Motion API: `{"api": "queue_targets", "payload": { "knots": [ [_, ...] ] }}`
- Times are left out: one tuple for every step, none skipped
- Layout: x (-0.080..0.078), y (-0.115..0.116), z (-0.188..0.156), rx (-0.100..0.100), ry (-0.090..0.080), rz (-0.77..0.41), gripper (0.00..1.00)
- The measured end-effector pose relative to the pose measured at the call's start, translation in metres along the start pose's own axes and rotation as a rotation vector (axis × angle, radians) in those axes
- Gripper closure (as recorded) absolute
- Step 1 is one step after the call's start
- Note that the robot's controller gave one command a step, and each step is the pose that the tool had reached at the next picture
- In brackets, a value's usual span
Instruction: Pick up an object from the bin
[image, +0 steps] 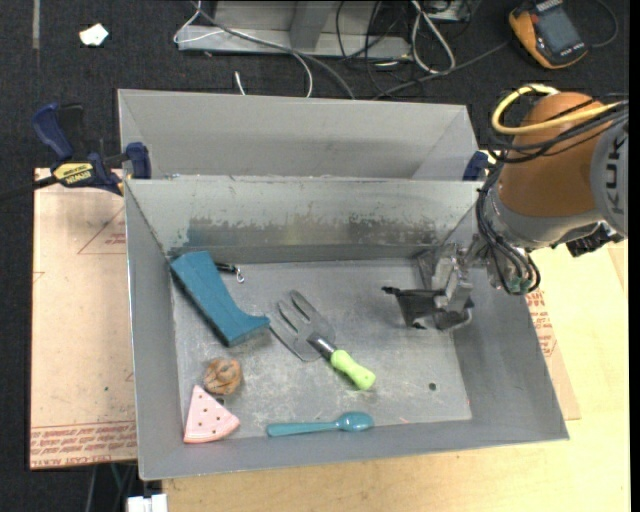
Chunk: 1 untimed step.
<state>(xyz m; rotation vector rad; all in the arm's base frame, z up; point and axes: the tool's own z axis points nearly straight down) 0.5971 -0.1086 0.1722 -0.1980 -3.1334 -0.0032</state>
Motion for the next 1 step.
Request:
{"api": "queue_targets", "payload": {
  "knots": [
    [0.0206,0.0095,-0.0269,0.0,-0.002,-0.183,1.0]
  ]
}}
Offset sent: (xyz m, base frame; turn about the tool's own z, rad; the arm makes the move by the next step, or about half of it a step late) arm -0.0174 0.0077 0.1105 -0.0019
